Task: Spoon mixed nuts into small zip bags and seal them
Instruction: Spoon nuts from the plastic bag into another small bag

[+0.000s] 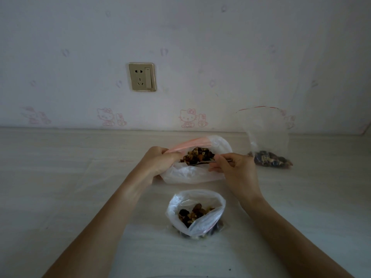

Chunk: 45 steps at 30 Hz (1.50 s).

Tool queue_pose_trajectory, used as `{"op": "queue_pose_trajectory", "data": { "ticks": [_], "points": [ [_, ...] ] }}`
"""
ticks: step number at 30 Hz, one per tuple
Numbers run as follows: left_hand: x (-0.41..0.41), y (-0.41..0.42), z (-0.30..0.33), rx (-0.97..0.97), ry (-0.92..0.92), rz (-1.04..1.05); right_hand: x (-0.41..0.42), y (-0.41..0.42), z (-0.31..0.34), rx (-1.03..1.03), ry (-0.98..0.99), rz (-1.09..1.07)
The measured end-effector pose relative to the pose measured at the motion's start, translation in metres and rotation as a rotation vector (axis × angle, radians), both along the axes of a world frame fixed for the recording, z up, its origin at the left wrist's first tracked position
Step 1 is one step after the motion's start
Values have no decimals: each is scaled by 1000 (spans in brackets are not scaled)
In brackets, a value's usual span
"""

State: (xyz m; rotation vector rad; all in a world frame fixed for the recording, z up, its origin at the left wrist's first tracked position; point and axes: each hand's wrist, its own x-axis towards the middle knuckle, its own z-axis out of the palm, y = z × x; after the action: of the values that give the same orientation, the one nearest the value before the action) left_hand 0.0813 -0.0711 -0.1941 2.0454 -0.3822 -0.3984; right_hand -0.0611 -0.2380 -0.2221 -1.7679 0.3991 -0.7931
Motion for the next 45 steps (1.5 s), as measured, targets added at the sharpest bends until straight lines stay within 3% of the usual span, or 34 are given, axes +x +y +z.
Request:
{"op": "queue_pose_trajectory", "data": {
  "ticks": [5,9,15,25,36,45],
  "points": [
    [-1,-3,-6,-11,-67,23,3,0,-3,-31,36,-55],
    [1,-3,-13,62,-224,106,4,-2,-3,-72,73,-81],
    [0,-7,-21,129,-435,118,1,-8,1,38,50,-64],
    [-10,6,3,-109,-277,41,-8,-16,6,168,60,-38],
    [-45,42,0,-175,-699,78,-40,-23,28,172,-1,7],
    [-90,67,-11,-16,-311,-128,-93,-14,52,195,-53,113]
  ]
}}
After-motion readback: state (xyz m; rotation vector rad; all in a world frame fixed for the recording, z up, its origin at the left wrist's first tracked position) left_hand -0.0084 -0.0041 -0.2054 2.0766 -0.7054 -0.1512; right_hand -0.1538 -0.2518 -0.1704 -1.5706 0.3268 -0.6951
